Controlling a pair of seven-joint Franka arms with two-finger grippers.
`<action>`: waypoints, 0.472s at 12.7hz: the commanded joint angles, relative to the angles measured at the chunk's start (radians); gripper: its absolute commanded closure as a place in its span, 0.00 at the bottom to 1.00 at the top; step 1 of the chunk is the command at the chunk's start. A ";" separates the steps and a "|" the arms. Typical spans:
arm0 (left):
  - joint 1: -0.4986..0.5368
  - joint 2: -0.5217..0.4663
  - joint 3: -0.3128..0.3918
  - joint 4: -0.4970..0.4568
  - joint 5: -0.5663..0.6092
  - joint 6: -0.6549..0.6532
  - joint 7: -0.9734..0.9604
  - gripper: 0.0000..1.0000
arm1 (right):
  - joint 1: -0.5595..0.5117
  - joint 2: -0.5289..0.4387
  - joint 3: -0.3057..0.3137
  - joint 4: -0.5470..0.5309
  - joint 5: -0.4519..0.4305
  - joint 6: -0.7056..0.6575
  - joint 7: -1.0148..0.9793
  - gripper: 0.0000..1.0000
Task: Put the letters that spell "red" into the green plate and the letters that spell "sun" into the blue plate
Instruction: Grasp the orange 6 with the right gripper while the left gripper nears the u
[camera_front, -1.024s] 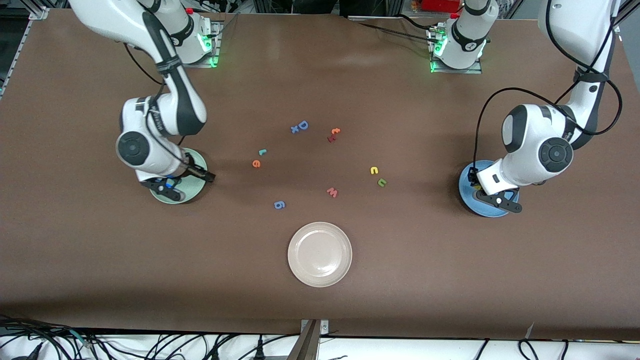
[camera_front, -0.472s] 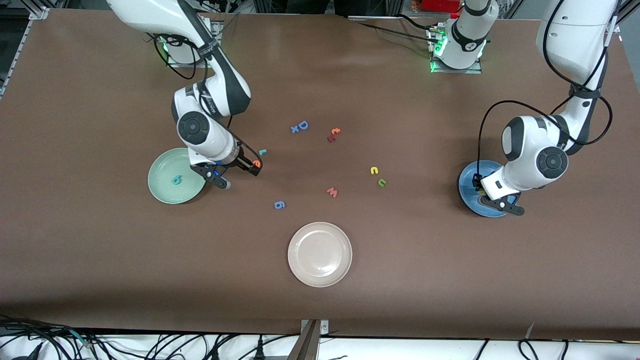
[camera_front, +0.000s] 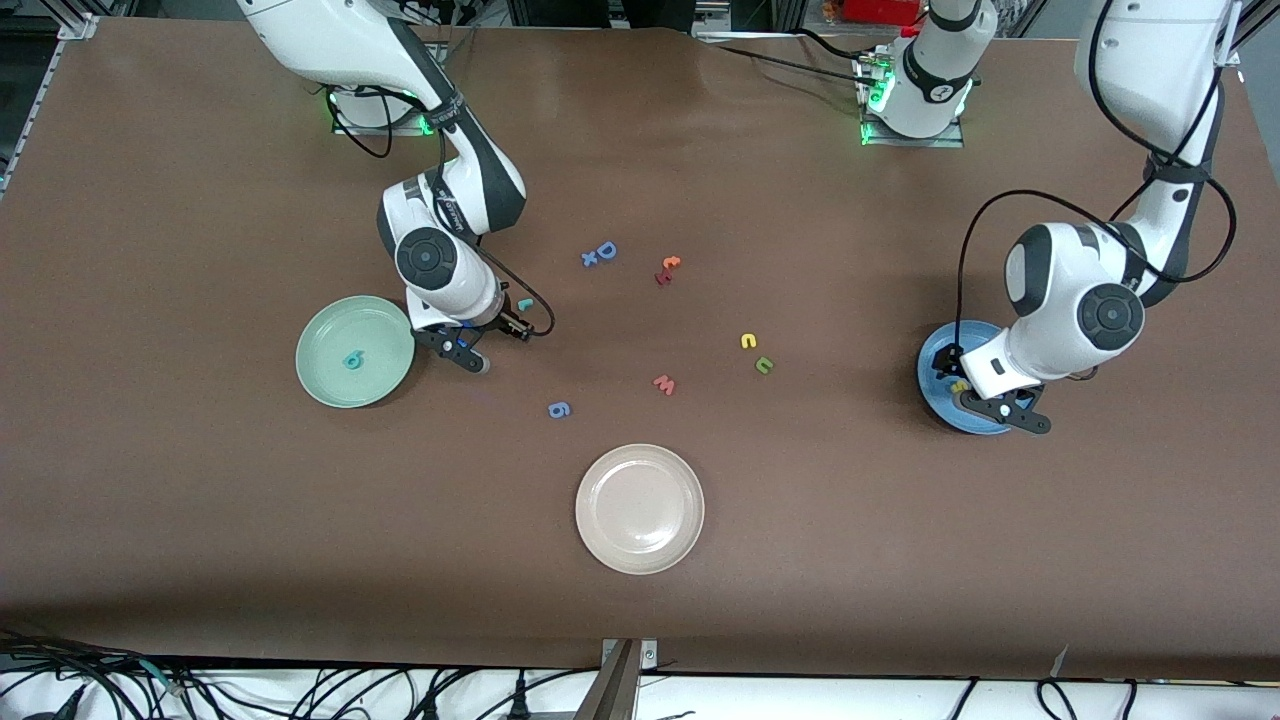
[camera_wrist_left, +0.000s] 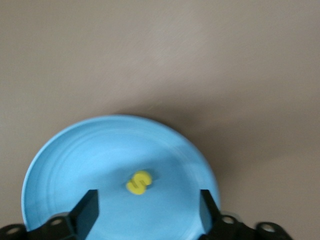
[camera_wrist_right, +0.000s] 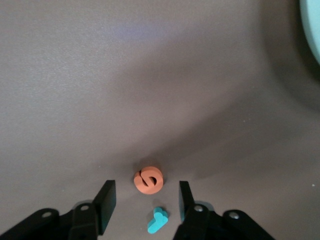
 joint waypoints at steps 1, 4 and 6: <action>-0.103 -0.044 0.005 -0.003 -0.001 -0.033 -0.055 0.00 | 0.013 0.011 -0.004 -0.015 -0.005 0.034 0.000 0.42; -0.237 -0.028 0.005 -0.003 -0.011 -0.032 -0.373 0.00 | 0.013 0.030 -0.004 -0.028 -0.005 0.075 0.000 0.45; -0.306 0.004 0.005 0.026 -0.034 -0.030 -0.613 0.00 | 0.015 0.034 -0.004 -0.028 -0.005 0.080 0.002 0.46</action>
